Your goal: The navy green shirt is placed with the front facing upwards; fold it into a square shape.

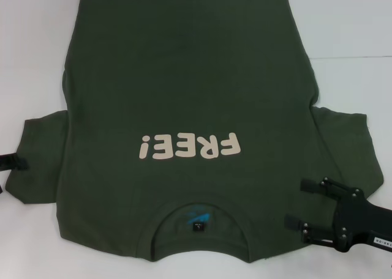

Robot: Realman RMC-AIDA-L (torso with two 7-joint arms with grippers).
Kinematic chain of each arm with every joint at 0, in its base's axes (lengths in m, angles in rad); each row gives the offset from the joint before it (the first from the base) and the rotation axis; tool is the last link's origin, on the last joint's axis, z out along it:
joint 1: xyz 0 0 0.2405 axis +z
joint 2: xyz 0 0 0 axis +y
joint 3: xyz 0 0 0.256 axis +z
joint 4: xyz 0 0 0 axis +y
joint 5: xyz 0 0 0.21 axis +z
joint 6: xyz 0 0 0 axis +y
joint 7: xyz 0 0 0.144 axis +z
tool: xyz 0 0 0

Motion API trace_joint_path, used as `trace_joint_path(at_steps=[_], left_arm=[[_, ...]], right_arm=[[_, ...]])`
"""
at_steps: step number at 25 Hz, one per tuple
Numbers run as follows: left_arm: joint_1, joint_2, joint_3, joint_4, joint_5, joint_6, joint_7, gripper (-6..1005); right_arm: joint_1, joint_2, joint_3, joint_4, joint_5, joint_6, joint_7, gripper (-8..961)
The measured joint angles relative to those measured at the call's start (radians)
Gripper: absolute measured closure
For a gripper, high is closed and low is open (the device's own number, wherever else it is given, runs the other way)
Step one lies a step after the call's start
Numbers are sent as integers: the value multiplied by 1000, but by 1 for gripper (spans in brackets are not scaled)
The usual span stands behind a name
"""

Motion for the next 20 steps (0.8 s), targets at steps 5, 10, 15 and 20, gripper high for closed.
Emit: trace_joint_path(at_steps=[5,10,15,20], left_arm=[[-5,0,0,1,2,-2,1,66],[-9,-3,19,1,2,-9,0,66],[-9,-6,29,1,2,-18,-2,66],[-9,-3,29,1,2,-18,-1,67]], right_arm=[[2,0,0,0,0,2,0,26],[3,0,0,0,0,2,1,26],[3,0,0,0,0,2,1,26],[2,0,0,0,0,2,1,26]])
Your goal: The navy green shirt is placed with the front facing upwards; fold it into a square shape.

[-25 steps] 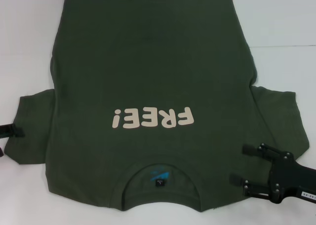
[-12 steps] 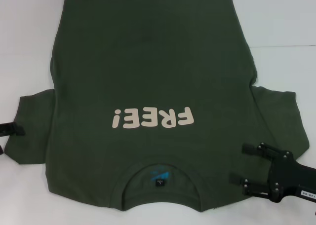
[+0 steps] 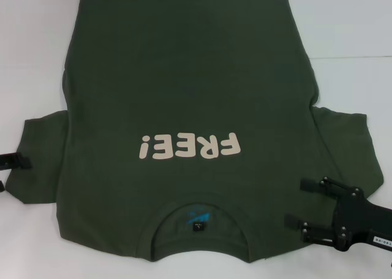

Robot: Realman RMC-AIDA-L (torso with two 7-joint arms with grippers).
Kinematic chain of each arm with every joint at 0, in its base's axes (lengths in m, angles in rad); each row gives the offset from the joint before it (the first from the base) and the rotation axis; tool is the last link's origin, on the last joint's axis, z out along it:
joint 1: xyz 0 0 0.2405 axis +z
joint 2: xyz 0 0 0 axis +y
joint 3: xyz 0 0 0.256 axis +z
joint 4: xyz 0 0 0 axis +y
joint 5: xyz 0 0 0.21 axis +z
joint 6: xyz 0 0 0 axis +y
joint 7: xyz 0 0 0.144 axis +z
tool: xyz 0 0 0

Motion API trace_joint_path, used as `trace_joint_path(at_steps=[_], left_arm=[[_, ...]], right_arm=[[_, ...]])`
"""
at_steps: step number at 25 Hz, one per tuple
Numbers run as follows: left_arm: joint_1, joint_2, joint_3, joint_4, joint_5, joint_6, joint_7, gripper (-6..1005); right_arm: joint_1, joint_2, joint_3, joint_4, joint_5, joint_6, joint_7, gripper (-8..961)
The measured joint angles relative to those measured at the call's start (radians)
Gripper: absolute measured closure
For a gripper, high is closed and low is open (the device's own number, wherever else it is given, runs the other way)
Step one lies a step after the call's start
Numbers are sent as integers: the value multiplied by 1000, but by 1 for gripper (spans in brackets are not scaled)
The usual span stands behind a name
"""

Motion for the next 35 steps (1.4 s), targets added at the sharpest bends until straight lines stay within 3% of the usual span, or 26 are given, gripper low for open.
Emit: trace_joint_path(at_steps=[18,32,35], left_arm=[[-16,-3,12,-29,-8,14,6,66],[-20,-6,12,-48,-4,-13,-12,152],[-19,-8,13,-50,-4,-23,-13,268]], right_arm=[[0,0,0,0,0,1,0,25],[-3,0,0,0,0,-4,2,25],[-3,0,0,0,0,-6,7,25]])
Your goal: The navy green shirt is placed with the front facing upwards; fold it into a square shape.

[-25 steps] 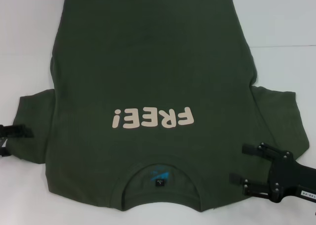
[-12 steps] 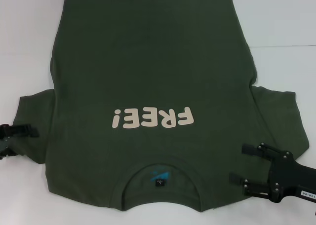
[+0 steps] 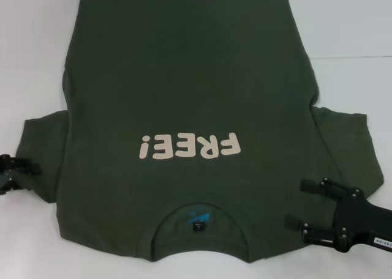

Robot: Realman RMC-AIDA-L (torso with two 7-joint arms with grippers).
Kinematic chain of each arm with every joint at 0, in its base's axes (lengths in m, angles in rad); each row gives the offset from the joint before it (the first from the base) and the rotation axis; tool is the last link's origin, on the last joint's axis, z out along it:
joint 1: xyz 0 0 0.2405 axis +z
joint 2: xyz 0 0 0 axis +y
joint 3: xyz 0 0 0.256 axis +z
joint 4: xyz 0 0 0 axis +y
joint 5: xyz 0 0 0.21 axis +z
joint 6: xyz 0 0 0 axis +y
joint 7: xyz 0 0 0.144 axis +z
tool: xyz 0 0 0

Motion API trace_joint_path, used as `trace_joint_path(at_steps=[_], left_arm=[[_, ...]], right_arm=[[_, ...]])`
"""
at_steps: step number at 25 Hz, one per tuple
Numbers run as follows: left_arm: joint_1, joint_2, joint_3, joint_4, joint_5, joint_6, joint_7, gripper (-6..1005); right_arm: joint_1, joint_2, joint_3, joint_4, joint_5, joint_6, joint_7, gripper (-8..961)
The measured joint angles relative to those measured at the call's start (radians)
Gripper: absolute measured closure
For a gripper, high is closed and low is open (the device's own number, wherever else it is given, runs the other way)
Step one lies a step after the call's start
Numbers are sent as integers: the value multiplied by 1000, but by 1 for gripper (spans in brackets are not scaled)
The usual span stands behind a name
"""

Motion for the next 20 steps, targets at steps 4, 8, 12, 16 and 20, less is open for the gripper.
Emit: trace_joint_path(at_steps=[4,8,12,16,20], left_arm=[[-1,-1,3,-1,4,-2,1,414],[-5,-1,8,-1,4,3,5,551],[-7,0,23,-1,6,-2,6,740],[-10,0,29,-1,6,-5,8,960],[-10,0,32,2,2,-5,12,960]], right_arm=[[0,0,0,0,0,-2,2,26],[0,-2,0,0,0,-5,4,26],[2,-2,0,0,0,-13,4,26],[2,-2,1,0,0,-16,4,25],[3,-1,3,0,0,-17,4,25]])
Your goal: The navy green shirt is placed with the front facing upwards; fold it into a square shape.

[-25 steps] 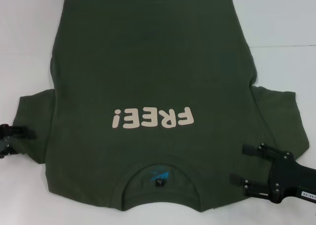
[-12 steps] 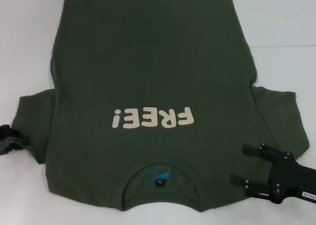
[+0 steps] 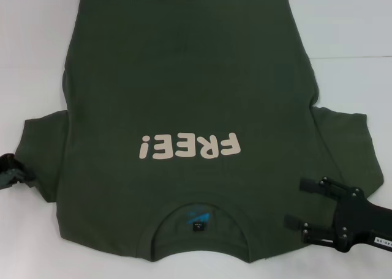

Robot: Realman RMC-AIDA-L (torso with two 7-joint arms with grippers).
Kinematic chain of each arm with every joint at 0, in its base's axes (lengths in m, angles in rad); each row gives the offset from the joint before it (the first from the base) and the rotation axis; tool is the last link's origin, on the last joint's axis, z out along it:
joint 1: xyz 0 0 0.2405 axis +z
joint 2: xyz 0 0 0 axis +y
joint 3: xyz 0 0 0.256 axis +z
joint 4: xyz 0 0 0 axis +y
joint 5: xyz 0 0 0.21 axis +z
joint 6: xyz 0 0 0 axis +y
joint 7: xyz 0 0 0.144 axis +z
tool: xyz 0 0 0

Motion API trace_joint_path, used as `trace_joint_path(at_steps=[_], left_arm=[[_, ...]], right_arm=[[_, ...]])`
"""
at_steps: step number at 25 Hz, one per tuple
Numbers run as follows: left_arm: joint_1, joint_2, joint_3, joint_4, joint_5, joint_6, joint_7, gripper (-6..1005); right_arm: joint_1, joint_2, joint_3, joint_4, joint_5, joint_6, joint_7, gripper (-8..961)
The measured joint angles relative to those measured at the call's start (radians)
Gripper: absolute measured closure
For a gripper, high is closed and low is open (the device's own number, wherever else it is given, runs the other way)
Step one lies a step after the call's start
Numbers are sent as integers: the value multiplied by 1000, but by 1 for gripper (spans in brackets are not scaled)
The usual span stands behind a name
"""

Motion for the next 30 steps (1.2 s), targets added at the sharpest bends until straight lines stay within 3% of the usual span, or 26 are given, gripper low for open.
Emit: trace_joint_path(at_steps=[9,21,26,30], left_arm=[[-1,3,-6,38,-5,13,46,959],[-5,68,-32,175,5,58,42,960],[-29,84,-34,189,5,92,31,960],[-58,85,-29,181,-7,154,10,960]], right_arm=[[0,0,6,0,4,-4,0,26],[1,0,10,0,8,-8,0,25],[1,0,10,0,8,-8,0,25],[2,0,9,0,8,-7,0,25]])
